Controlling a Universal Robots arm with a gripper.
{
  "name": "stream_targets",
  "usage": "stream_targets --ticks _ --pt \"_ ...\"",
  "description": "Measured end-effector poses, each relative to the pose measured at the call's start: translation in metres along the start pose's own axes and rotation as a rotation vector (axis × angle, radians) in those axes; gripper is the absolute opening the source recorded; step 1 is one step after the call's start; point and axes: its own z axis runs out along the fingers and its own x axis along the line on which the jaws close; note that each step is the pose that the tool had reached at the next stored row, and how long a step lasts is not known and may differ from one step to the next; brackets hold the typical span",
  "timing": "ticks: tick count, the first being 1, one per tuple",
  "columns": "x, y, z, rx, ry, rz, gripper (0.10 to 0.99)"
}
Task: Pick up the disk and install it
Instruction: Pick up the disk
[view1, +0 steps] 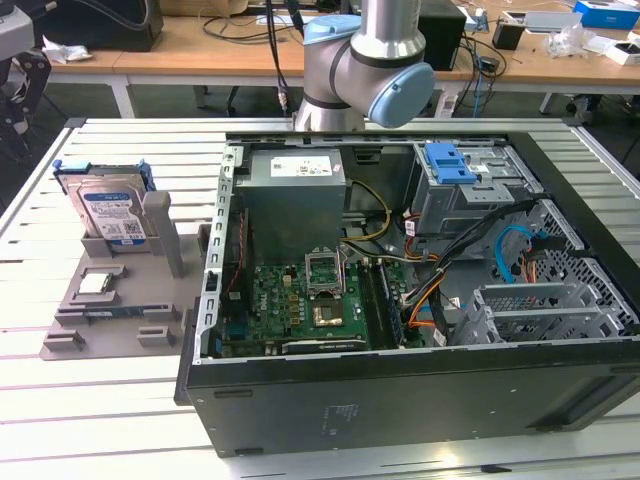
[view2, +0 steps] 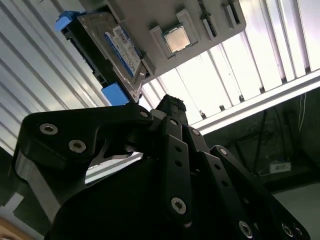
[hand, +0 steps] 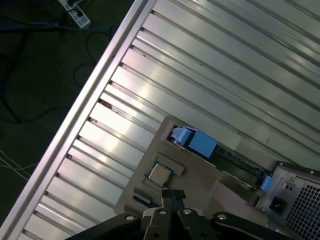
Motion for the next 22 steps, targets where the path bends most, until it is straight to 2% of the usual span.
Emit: stream_targets --ticks 5,12,22 --pt "0.0 0.0 0.0 -0.001 0.0016 -0.051 0.106" --pt "0.0 0.0 0.0 -0.004 0.0048 -0.152 0.106" --pt "0.0 0.0 0.0 -0.003 0.0082 -0.22 0.106"
